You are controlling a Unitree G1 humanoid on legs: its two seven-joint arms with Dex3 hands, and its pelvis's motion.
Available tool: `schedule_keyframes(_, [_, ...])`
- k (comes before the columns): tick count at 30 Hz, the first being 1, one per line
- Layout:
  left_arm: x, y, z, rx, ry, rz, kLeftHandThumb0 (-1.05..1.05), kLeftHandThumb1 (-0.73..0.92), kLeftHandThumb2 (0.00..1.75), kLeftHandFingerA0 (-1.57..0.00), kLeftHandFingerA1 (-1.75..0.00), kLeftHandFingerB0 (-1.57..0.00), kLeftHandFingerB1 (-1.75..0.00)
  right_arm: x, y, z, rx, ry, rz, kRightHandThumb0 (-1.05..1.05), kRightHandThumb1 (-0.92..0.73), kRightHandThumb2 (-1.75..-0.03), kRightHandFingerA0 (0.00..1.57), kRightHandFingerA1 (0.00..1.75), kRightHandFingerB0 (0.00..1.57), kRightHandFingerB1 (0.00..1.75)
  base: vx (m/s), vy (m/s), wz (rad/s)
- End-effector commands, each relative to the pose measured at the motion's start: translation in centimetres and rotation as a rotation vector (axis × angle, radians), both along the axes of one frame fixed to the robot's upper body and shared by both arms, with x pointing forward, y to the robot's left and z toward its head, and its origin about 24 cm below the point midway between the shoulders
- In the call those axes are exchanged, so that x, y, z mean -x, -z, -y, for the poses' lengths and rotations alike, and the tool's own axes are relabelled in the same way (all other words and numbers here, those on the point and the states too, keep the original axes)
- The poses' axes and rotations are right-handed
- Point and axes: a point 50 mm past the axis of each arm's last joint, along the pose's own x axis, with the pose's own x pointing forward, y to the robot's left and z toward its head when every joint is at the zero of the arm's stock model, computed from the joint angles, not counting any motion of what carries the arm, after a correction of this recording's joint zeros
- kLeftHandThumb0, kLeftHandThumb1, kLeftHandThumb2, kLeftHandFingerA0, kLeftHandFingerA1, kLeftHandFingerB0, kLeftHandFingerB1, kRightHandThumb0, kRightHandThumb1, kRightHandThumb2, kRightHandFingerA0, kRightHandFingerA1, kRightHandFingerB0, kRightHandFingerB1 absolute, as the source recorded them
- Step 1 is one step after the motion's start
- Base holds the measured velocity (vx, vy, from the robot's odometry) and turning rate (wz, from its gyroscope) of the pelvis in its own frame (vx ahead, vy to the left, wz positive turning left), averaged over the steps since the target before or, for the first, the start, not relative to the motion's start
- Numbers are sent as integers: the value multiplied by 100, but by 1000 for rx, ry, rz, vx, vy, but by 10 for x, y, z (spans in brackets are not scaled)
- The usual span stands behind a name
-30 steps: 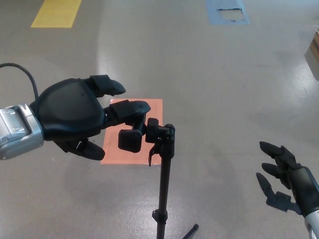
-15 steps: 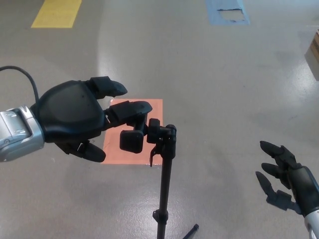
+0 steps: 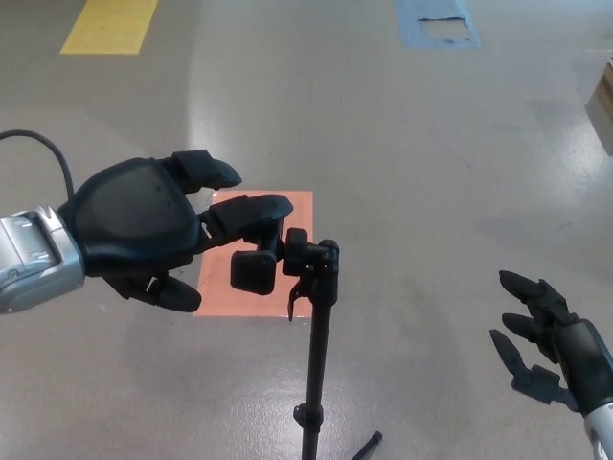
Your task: The robot uses its left hand to grab the top of a phone stand kept on the floor and tilt it upwards to adjust its angle
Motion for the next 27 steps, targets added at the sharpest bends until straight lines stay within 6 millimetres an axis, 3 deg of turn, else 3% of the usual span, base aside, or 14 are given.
schedule_keyframes(1, [-4,6,-9,-47,-64,-44,-88,74,110,-18,-43,0,-19,0,-2,8,30,18,-2,-66,-84,-64,27,36,16,28,0,0,0])
schedule_keyframes(2, [-5,4,-11,-41,-74,-41,-88,74,110,-18,-43,0,-19,0,-2,8,32,18,-3,-66,-84,-64,27,36,16,28,0,0,0])
schedule_keyframes(3, [-7,3,-12,-44,-87,-36,-85,92,69,-14,-27,0,-18,0,-2,8,33,19,-2,-66,-84,-64,28,36,16,29,0,0,0])
schedule_keyframes(4, [-10,1,-13,-49,-101,-31,-85,92,69,-14,-27,0,-18,0,-2,8,33,20,0,-66,-84,-64,28,36,16,29,0,0,0])
schedule_keyframes(5, [-12,0,-15,-56,-120,-27,-91,79,114,-15,-37,0,-14,0,-2,8,31,21,-1,-66,-84,-64,28,36,17,28,0,0,0])
schedule_keyframes(19, [-26,-1,-28,-61,-222,-23,-93,78,113,-18,-35,0,-16,-2,-3,7,25,18,2,-66,-83,-64,28,36,17,29,0,0,0])
schedule_keyframes(20, [-26,-1,-28,-60,-219,-27,-90,84,72,-15,-27,-1,-19,-1,-3,7,20,17,2,-66,-83,-64,27,35,16,29,0,0,0])
schedule_keyframes(21, [-26,-1,-28,-60,-218,-29,-90,84,72,-15,-27,-1,-19,-1,-3,7,18,17,2,-66,-83,-64,27,35,16,29,0,0,0])
schedule_keyframes(22, [-26,-1,-27,-59,-217,-29,-84,71,107,-9,-32,-1,-20,-2,-3,7,18,19,2,-70,-69,-90,20,44,13,40,0,0,0])
schedule_keyframes(27, [-26,1,-27,-56,-209,-30,-84,71,108,-9,-30,0,-19,-3,-4,7,10,20,7,-71,-69,-90,20,45,12,40,0,0,0])
